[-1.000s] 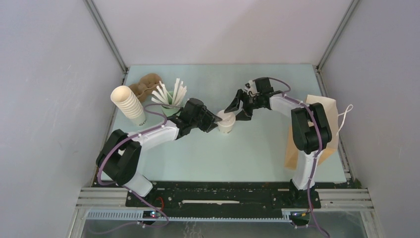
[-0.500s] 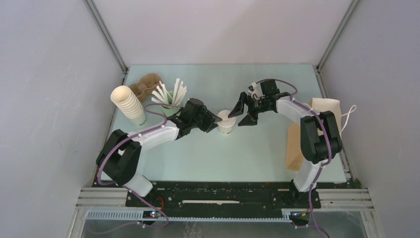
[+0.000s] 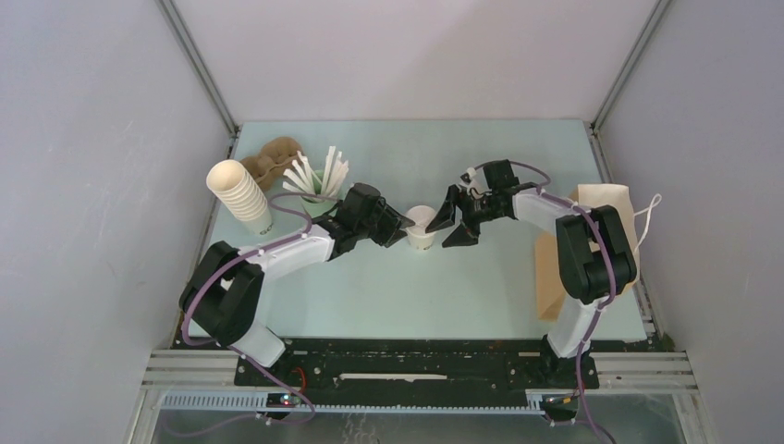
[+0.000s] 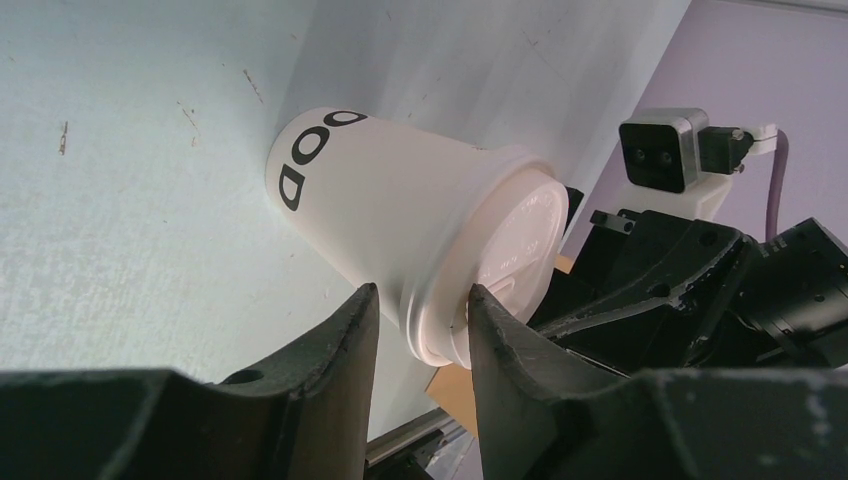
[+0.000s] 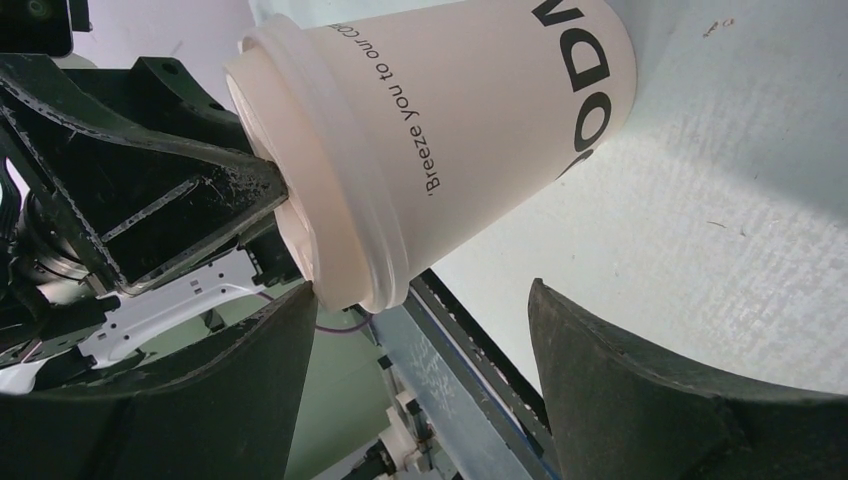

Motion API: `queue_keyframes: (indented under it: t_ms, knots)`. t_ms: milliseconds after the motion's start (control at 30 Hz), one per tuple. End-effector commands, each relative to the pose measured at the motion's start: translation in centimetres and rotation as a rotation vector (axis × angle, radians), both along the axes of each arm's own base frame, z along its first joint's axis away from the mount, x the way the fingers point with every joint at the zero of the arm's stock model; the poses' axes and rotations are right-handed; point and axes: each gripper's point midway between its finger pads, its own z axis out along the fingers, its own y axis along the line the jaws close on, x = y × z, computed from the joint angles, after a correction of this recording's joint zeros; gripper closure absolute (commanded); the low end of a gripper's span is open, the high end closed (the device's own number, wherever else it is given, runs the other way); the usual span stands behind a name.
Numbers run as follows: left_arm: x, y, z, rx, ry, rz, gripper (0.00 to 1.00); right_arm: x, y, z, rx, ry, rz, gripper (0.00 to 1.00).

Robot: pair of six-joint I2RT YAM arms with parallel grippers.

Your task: Pack the takeout coffee

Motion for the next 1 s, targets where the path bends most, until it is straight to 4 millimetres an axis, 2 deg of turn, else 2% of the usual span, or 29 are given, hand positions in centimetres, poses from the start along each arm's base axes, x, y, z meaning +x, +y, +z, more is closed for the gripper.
queue_keyframes:
  t_ms: [0, 100, 167, 233, 367, 433, 500, 633, 800, 867, 967]
  knots:
    - [-1.2, 1.5, -2.8, 0.115, 0.069, -0.022, 0.58, 1.0, -0.3, 1.2, -0.053, -0.096, -0.038, 0.15]
    - [-1.1, 1.4, -2.7, 0.114, 0.068, -0.027, 0.58, 1.8, 0.6, 4.0, 0.001, -0.134, -0.036, 0.12]
    - [-1.1, 1.4, -2.7, 0.115, 0.067, -0.026, 0.58, 2.4, 0.8, 4.5, 0.031, -0.136, -0.046, 0.12]
    - [-1.1, 1.3, -2.6, 0.114, 0.064, -0.028, 0.58, 2.5, 0.6, 3.1, 0.009, -0.112, -0.049, 0.12]
    - [-0.8, 1.3, -1.8, 0.124, 0.035, -0.041, 0.56, 1.2, -0.4, -1.9, -0.125, -0.029, -0.018, 0.13]
    - [-0.6, 1.4, -1.4, 0.134, 0.018, -0.043, 0.55, 0.7, -0.5, -2.4, -0.125, -0.008, -0.016, 0.13]
    - [-0.3, 1.2, -0.8, 0.134, 0.0, -0.051, 0.54, 1.0, -0.1, -1.4, -0.103, -0.038, -0.024, 0.13]
    - [0.2, 0.7, 0.1, 0.13, -0.03, -0.074, 0.53, 2.3, 0.4, 2.1, -0.048, -0.104, -0.044, 0.11]
    - [0.5, 0.5, 1.4, 0.135, -0.077, -0.116, 0.5, 2.9, 1.0, 5.6, -0.005, -0.155, -0.045, 0.09]
    - [0.8, 0.3, 2.6, 0.14, -0.119, -0.149, 0.45, 2.9, 1.3, 6.7, -0.005, -0.183, -0.041, 0.07]
    - [1.3, 0.5, 4.4, 0.185, -0.189, -0.197, 0.32, 2.6, 1.1, 7.7, -0.029, -0.216, -0.032, 0.06]
